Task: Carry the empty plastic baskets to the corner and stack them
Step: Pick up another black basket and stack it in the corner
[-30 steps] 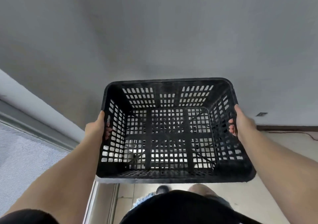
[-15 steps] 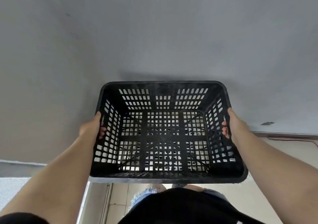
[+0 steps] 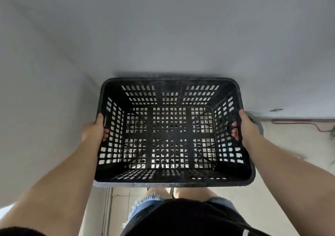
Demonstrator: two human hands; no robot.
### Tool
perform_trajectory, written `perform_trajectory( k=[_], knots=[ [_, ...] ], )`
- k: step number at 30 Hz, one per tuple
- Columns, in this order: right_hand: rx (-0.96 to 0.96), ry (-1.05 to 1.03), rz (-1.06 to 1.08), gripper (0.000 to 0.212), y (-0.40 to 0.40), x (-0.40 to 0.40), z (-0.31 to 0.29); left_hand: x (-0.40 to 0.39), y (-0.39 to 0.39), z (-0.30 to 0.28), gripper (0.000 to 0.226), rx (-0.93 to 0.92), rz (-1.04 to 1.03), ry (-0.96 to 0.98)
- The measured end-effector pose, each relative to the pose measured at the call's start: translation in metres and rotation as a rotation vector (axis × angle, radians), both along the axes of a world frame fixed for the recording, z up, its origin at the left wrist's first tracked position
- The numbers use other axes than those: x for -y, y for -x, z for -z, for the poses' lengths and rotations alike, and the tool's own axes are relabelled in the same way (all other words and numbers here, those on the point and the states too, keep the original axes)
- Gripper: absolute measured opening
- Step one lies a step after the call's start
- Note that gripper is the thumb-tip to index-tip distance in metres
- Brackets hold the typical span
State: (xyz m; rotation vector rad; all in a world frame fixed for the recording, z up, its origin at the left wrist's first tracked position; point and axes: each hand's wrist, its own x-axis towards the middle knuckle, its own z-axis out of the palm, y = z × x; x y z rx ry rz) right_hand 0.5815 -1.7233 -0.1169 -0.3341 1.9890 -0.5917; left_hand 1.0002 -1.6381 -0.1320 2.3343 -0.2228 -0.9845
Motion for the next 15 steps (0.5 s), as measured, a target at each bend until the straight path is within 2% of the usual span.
perform_trajectory(
  k=[15],
  knots=[
    [-0.087,0.032,-0.004,0.054,-0.0036,-0.0027,0.0088,-0.0011,0.0012,0.0063,0.048,0.087,0.033,0.012]
  ],
)
